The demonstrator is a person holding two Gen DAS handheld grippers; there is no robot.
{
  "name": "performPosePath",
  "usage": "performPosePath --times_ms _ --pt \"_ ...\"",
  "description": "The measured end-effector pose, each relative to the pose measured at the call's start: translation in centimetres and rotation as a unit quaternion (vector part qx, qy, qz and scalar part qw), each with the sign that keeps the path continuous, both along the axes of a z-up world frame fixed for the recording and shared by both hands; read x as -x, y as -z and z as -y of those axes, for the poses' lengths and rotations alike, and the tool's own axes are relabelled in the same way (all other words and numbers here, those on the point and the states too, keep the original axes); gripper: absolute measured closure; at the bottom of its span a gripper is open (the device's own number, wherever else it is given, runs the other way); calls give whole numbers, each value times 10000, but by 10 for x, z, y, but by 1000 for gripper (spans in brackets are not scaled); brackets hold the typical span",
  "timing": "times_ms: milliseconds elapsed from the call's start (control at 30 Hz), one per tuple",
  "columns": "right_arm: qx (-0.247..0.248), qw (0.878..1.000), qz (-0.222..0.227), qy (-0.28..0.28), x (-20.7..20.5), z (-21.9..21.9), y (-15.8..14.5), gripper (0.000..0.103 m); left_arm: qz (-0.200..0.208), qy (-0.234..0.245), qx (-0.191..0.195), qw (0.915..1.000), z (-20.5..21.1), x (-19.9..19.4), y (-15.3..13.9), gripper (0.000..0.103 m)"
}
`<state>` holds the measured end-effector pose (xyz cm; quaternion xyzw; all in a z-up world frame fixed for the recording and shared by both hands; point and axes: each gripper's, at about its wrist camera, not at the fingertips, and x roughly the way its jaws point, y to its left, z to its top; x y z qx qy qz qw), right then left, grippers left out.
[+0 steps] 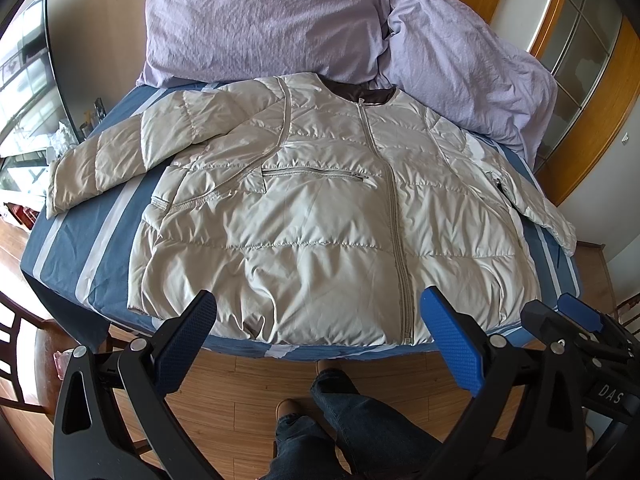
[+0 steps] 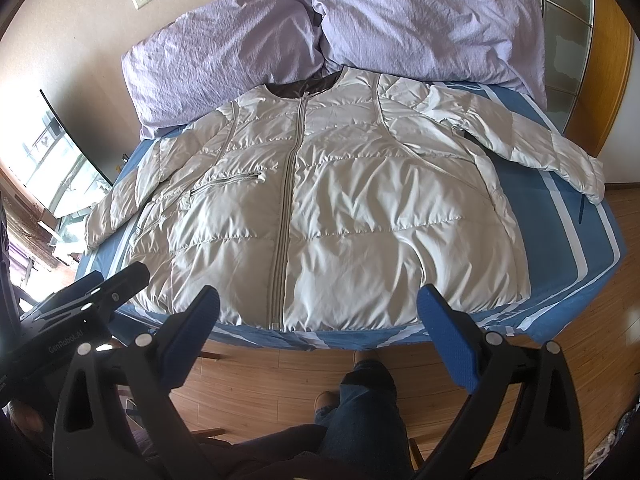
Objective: Fold large clothes
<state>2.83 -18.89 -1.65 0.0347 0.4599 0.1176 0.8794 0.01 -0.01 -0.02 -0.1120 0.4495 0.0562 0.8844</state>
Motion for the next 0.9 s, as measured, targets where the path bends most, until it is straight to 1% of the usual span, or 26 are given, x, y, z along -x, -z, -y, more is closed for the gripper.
performPosePath --times_ms 633,900 --pt "6 10000 -29 6 -7 -4 2 4 -28 1 18 10000 0 1 1 1" --pt "50 10000 -4 23 -16 -4 7 4 -102 -13 76 9999 -4 -12 7 1"
